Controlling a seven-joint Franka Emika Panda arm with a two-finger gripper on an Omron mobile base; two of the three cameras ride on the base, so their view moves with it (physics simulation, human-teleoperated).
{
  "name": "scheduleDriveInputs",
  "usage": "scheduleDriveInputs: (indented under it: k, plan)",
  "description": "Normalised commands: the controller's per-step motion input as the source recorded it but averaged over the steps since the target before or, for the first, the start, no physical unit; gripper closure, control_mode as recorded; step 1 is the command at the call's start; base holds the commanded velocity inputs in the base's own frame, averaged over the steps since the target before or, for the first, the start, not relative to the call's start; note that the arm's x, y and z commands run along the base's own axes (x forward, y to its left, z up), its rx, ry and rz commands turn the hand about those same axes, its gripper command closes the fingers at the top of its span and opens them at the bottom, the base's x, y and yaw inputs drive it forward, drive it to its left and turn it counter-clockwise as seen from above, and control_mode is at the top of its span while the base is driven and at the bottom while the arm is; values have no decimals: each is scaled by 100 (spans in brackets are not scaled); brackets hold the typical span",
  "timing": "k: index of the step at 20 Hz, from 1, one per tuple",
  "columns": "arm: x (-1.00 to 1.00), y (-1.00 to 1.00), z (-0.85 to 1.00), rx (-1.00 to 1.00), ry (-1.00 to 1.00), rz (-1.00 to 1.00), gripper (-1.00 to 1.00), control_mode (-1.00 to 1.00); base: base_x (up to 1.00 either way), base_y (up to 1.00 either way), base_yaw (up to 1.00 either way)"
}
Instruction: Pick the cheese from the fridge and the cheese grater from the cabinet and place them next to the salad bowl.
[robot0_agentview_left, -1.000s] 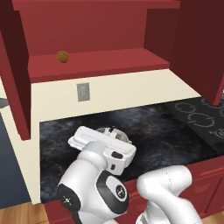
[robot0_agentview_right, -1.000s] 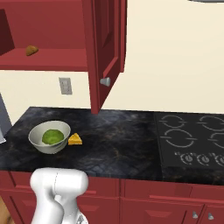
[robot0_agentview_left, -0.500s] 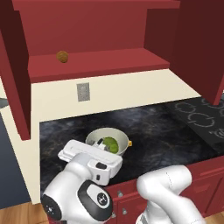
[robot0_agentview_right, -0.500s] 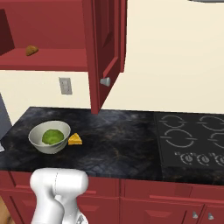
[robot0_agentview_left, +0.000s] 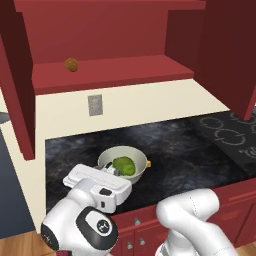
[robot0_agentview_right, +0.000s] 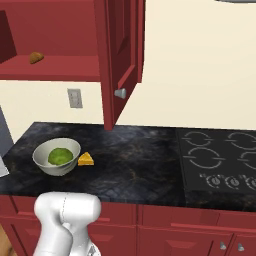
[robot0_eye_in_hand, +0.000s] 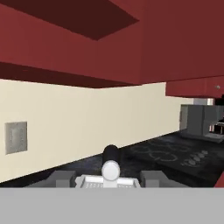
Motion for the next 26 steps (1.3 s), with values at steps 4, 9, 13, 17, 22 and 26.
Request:
scheduleDriveInputs:
  k: [4, 9, 13, 17, 22, 26]
  plan:
    - [45, 24, -19, -22, 0, -10, 100, -100, 0, 0, 0]
    - [36, 48, -26, -12, 0, -6, 100, -100, 0, 0, 0]
    - [21, 8, -20, -1, 0, -1, 100, -100, 0, 0, 0]
    - [12, -3, -2, 4, 0, 0, 100, -100, 0, 0, 0]
    - [13, -5, -21, 0, 0, 0, 100, -100, 0, 0, 0]
    - [10, -28, -49, 0, 0, 0, 100, -100, 0, 0, 0]
